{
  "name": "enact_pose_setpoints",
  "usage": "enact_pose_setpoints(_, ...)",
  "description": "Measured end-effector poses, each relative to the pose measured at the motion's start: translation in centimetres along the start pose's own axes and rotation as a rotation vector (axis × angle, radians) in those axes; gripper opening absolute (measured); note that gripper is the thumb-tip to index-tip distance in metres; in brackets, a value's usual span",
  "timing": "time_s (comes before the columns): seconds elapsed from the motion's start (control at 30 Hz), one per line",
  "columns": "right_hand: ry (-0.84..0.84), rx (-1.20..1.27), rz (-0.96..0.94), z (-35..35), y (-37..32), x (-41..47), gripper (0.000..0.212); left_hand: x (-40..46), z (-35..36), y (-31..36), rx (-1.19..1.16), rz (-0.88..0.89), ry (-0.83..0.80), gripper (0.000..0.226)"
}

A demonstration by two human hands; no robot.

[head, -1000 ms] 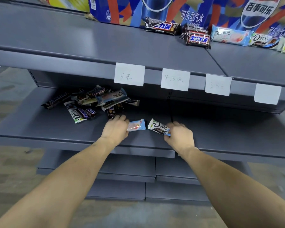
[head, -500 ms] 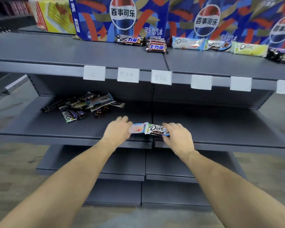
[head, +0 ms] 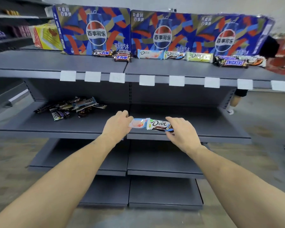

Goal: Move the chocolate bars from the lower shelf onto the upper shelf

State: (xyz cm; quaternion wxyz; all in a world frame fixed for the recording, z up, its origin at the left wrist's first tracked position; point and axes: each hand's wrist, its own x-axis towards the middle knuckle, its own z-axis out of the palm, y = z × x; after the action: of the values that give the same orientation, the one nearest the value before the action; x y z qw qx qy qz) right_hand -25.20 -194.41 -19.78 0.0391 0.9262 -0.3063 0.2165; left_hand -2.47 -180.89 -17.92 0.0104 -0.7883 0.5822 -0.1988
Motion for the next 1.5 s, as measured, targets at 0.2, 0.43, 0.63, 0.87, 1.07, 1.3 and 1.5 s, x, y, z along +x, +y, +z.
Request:
enact_pose_setpoints(0.2, 0.093, -0.076, -0.031, -4.4, 3.4, -0.8, 0.053, 1.7, -3.6, 3.3, -0.057, 0.040, 0.113, 0.030)
enact_pose_setpoints(0.43, 0.269, -0.151, -0.104, -10.4, 6.7, 1.1, 0.046, 4.5, -8.7, 4.3, -0.152, 0.157, 0.410, 0.032)
enact_pose_setpoints(0.63, 0.345, -0.181, -0.151, -13.9, 7.2, 2.9, 0.041, 6.0, -12.4, 4.7, -0.235, 0.015, 0.403, 0.034)
enact_pose_setpoints(0.87, 0.350, -0.189, -0.169, -14.6, 7.3, 4.5, 0.043, 7.0, -13.6, 3.4, -0.245, -0.054, 0.373, 0.039)
enact_pose_setpoints(1.07, 0.391, -0.212, -0.186, -15.5, 7.9, 8.6, 0.043, 10.4, -14.4, 2.4, -0.256, -0.061, 0.392, 0.038)
enact_pose_setpoints(1.3, 0.423, -0.253, -0.165, -15.3, 10.1, 14.3, 0.040, 17.7, -13.2, 0.2, -0.160, -0.025, 0.341, 0.031)
enact_pose_setpoints(1.5, 0.352, -0.280, -0.109, -13.7, 12.3, 20.2, 0.044, 24.2, -10.8, -2.3, -0.136, -0.013, 0.262, 0.037)
